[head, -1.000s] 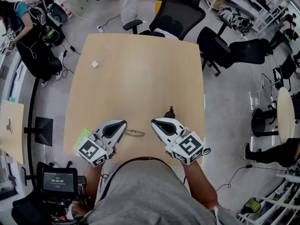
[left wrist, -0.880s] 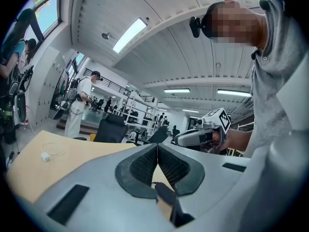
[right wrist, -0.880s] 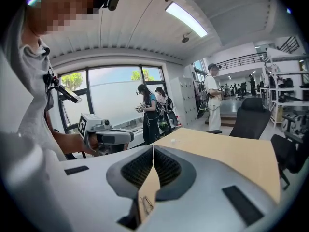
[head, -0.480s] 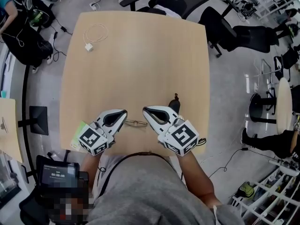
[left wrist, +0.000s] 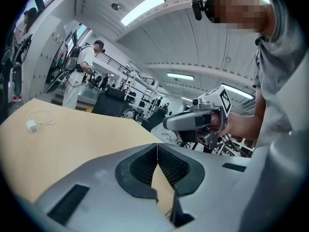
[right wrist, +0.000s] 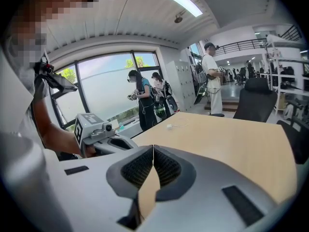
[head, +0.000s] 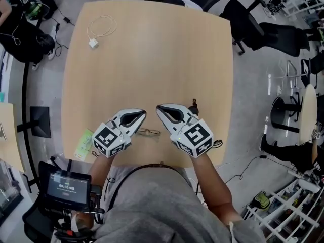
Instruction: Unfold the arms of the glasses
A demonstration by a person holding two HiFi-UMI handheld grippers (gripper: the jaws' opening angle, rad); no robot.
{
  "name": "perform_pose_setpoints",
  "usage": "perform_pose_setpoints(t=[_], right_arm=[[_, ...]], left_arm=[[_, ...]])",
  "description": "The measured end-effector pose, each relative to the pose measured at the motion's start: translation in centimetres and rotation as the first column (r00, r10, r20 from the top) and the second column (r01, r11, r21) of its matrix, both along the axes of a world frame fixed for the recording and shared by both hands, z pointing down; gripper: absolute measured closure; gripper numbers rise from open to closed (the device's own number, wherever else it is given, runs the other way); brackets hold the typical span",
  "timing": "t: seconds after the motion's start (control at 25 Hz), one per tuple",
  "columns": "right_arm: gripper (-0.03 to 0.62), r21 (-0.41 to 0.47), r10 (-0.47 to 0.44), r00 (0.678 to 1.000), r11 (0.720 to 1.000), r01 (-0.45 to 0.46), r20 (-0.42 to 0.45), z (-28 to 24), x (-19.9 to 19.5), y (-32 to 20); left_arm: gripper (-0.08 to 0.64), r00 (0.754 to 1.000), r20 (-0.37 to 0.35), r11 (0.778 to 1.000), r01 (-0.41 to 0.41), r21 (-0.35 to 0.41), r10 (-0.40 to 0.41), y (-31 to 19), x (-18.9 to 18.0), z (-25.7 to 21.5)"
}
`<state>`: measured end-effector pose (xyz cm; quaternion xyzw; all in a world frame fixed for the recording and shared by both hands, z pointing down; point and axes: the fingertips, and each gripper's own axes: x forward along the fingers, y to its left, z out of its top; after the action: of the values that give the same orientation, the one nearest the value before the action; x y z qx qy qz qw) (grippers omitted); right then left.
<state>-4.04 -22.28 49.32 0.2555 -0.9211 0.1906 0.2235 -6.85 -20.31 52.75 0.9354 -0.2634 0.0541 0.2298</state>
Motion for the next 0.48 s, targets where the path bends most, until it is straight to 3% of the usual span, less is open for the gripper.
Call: perform_pose_setpoints(t=[0.48], right_arm=[[0.584, -0.156, -0.001, 0.995, 0.988, -0.014, -0.096, 10.6, 1.8, 0.3]], left_arm=[[0.554, 0.989, 0.118, 0.98, -0.068, -0.186, 0.091, 2.5, 0.9, 10.9]])
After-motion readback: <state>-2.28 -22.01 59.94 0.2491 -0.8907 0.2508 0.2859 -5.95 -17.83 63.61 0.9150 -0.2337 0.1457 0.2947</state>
